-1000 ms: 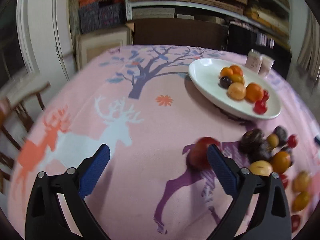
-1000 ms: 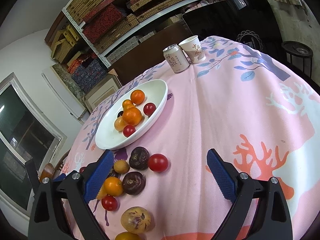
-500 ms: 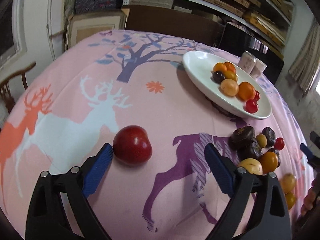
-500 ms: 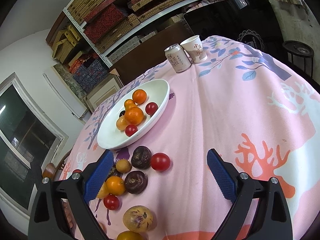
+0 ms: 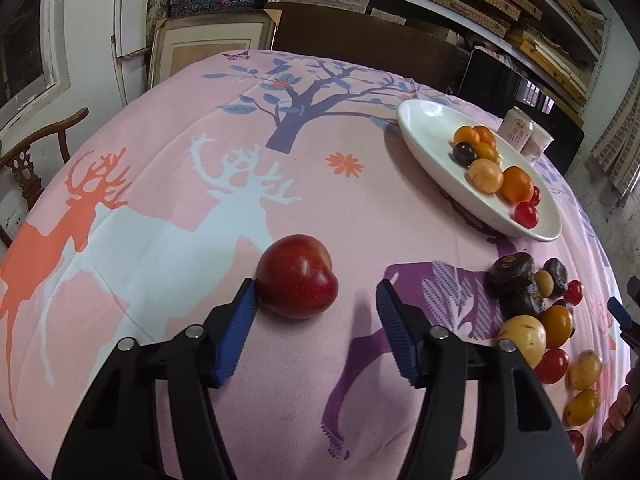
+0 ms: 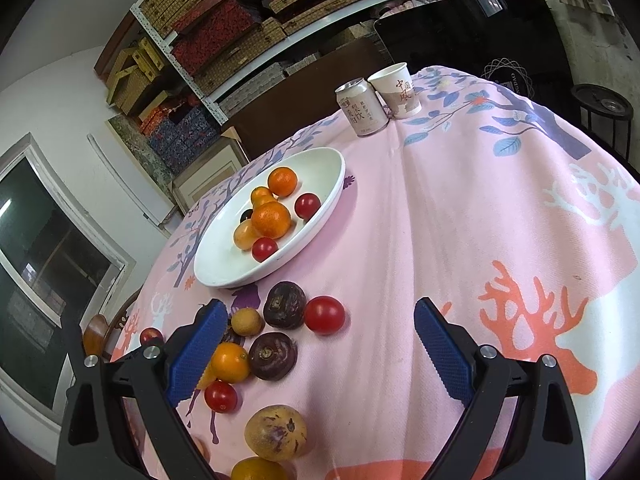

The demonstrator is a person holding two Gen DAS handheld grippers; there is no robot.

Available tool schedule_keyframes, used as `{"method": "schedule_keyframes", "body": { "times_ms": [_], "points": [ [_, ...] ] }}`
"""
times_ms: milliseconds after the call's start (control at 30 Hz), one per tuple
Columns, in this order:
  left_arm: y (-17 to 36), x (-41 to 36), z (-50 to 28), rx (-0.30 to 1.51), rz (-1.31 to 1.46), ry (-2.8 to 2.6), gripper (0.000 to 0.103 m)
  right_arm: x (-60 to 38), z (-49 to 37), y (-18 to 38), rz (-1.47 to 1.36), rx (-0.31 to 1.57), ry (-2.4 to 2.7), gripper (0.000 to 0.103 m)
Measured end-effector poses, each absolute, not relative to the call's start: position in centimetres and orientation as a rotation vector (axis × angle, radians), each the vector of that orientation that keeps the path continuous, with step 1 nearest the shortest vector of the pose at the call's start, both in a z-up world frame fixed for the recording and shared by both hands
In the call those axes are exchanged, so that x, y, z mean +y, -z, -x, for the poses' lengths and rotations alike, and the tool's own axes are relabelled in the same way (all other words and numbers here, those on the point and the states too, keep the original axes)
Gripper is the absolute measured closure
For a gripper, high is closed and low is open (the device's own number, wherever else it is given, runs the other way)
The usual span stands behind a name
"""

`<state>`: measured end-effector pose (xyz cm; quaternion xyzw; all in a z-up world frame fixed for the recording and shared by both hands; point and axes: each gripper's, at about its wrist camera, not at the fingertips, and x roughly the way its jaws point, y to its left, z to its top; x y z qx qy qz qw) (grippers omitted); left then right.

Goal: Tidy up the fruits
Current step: 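Close the left gripper around the large red tomato, then carry the red tomato onto the white plate and open the left gripper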

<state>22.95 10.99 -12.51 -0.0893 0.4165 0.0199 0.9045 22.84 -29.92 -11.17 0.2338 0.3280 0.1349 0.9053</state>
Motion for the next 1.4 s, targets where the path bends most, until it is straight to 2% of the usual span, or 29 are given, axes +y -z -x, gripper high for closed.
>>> {"method": "schedule_keyframes", "body": {
  "times_ms": [33,67,233,300,500,600,833,900,967,1400],
  "points": [
    [12.5,11.2,-23.0,0.859,0.187,-0.047,0.055,-29.7,-22.9,11.2,-0.47,0.68,-0.283,0.008],
    [12.4,11.5,-22.9,0.856,0.198,-0.051,0.063,-29.5,-22.8,11.2,-0.456,0.681,-0.286,0.008],
    [12.5,12.3,-22.7,0.855,0.246,-0.036,0.064,-27.9,-22.8,11.4,-0.339,0.712,-0.292,0.009],
    [12.5,11.9,-22.7,0.854,0.225,-0.038,0.064,-27.2,-23.1,11.9,-0.291,0.745,-0.279,0.021],
    [12.4,11.6,-22.8,0.854,0.213,-0.038,0.064,-26.4,-24.0,12.9,-0.195,0.782,-0.215,0.047],
    [12.4,11.5,-22.8,0.854,0.206,-0.04,0.064,-25.4,-24.8,13.2,-0.138,0.806,-0.213,0.055],
    [12.6,11.2,-23.0,0.858,0.185,-0.05,0.063,-24.7,-26.3,13.4,-0.113,0.822,-0.234,0.064],
    [12.9,11.3,-23.2,0.877,0.191,-0.059,0.064,-24.3,-26.5,13.5,-0.104,0.834,-0.257,0.071],
    [12.8,11.4,-23.2,0.873,0.197,-0.054,0.064,-24.1,-26.6,13.5,-0.101,0.834,-0.267,0.074],
    [12.2,11.3,-22.8,0.842,0.242,0.004,0.064,-25.0,-25.8,13.0,-0.152,0.795,-0.279,0.075]
  ]
}}
